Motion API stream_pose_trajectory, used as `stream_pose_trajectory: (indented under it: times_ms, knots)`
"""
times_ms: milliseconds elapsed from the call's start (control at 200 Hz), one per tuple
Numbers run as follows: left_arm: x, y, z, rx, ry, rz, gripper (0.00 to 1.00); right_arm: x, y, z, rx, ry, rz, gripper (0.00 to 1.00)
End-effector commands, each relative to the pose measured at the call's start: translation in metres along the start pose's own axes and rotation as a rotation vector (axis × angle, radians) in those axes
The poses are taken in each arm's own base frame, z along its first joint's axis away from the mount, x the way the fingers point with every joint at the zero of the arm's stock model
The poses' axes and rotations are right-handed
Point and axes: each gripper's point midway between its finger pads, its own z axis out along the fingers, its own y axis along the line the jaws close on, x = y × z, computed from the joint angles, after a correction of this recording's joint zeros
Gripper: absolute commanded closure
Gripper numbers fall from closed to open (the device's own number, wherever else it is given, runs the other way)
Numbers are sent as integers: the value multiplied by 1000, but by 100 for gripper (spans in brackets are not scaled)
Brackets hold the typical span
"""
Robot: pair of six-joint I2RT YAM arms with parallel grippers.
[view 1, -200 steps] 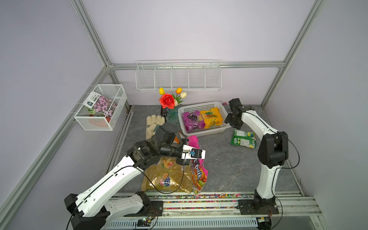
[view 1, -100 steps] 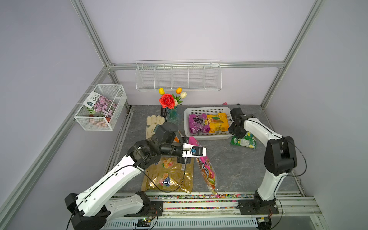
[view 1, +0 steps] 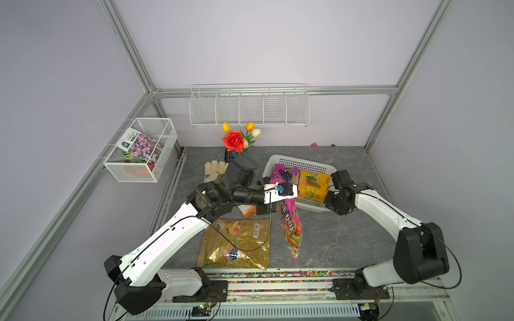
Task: Put the candies in the basket
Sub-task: Adjust the basket at the center of the board, then place the candy in the basket.
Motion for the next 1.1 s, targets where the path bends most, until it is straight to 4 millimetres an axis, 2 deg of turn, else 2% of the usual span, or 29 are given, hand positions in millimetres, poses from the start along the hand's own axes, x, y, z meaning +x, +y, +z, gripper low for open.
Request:
stream_pose_trajectory:
  times_ms: [0,135,250,320,395,515,555,605,660,735,810,920,1005,1095]
  knots:
    - [-38,19,-10,-61,-92,33,100,22,7,-17,-75,39,-160,67]
    - [-37,27,1,-50,-65,-4,100,16,-1,-53,-82,-85,-263,49]
    - [-32,50,15,-104,-11,-103,100,2,0,-95,-112,-254,-380,34]
    - [-21,67,25,-155,62,-201,100,-7,8,-122,-157,-382,-483,31]
    - [-19,85,32,-193,110,-276,100,-15,23,-151,-239,-528,-560,32]
    - [-17,102,43,-219,158,-354,100,-16,44,-196,-375,-740,-694,32]
    - [-19,107,45,-227,165,-367,100,-8,55,-207,-445,-792,-768,29]
    - [-18,112,48,-236,177,-386,100,15,72,-216,-568,-845,-961,28]
    - [-20,116,50,-244,180,-398,100,34,81,-220,-645,-893,-1110,27]
    - [-22,121,53,-252,175,-418,100,44,80,-216,-632,-897,-1199,27]
    - [-22,127,57,-271,171,-450,100,32,69,-204,-500,-864,-1175,25]
    - [-22,138,59,-319,164,-506,100,4,44,-191,-290,-846,-1034,22]
    - [-20,147,60,-358,168,-535,100,2,34,-180,-224,-816,-1036,20]
    - [-18,151,64,-373,167,-557,100,6,32,-168,-227,-789,-1040,20]
